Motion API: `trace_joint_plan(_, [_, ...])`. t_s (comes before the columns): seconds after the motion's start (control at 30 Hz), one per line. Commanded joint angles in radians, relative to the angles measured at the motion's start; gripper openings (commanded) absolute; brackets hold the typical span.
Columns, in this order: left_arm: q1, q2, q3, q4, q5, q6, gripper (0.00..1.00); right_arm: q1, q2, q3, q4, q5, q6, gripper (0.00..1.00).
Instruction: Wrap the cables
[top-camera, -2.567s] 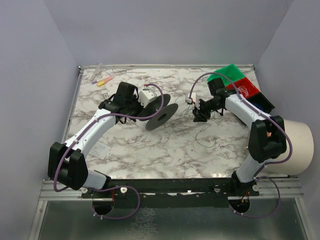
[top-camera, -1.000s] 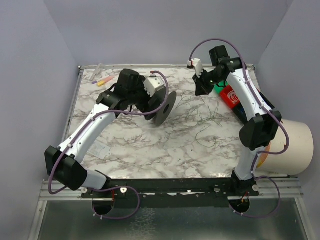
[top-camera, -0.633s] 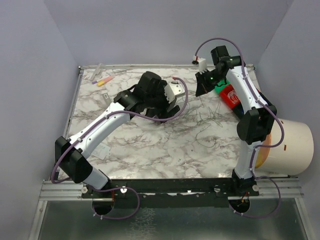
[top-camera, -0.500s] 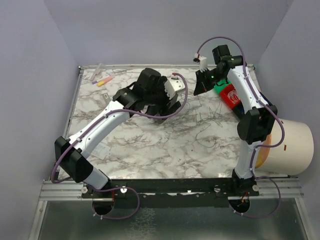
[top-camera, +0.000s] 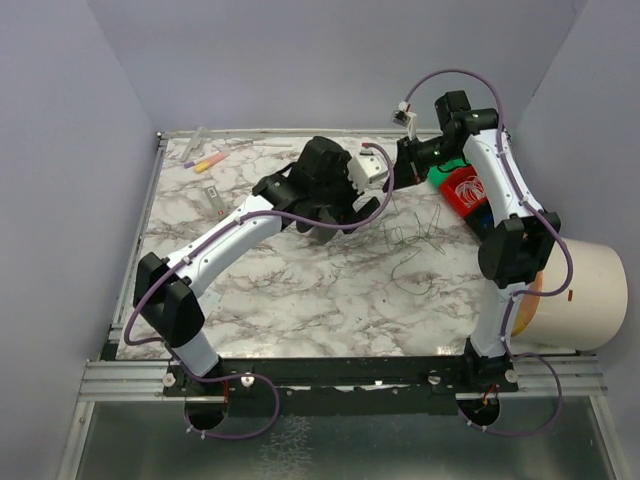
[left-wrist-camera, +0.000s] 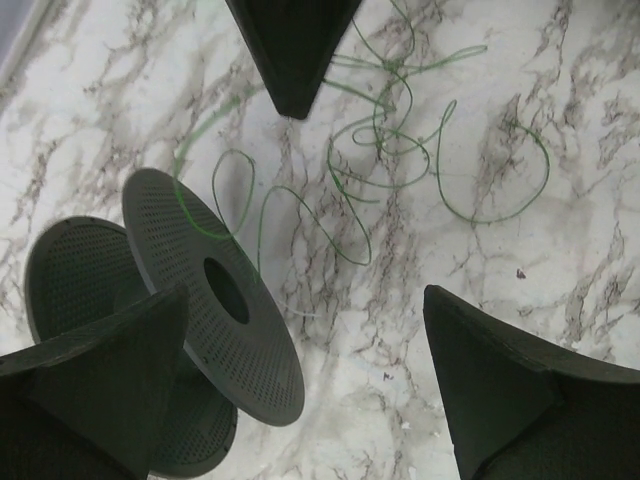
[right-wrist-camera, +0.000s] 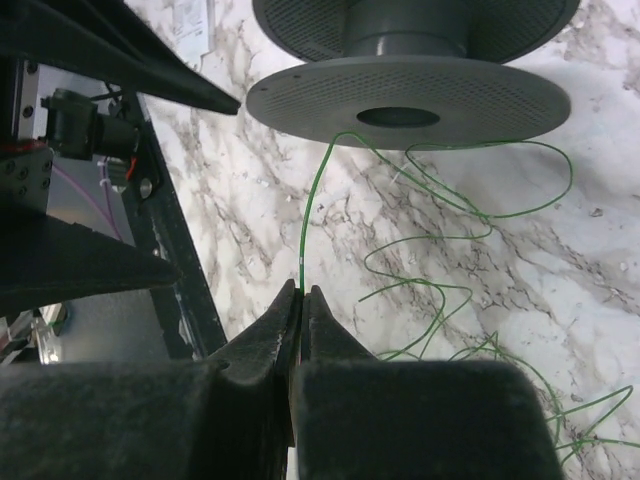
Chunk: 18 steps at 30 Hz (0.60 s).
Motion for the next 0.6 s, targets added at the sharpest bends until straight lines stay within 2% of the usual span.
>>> trace_joint_plan(0.0, [-0.008,0.031,0.120,0.035,-0.014,0.015,0.99,-0.003,-0.046,-0.011,-0.127,-0.089,-0.156,0.00])
trace_joint_plan(0.2, [-0.037,0.057,0.134,0.020,-0.042,0.079,0.99,-0.002,-0.079,-0.060,-0.178,-0.121,-0.248,0.00])
trace_joint_plan(0.43, [-0.064,0.087,0.134,-0.001,-0.061,0.130,0.99,-0.001,-0.140,-0.095,-0.180,-0.142,-0.278,0.01])
trace_joint_plan(0.5, [-0.065,0.092,0.136,-0.001,-0.055,0.135,0.95,-0.001,-0.151,-0.104,-0.179,-0.142,-0.280,0.01])
trace_joint_plan(0.57, [-0.066,0.097,0.135,-0.001,-0.047,0.138,0.83,-0.003,-0.159,-0.111,-0.179,-0.143,-0.282,0.00])
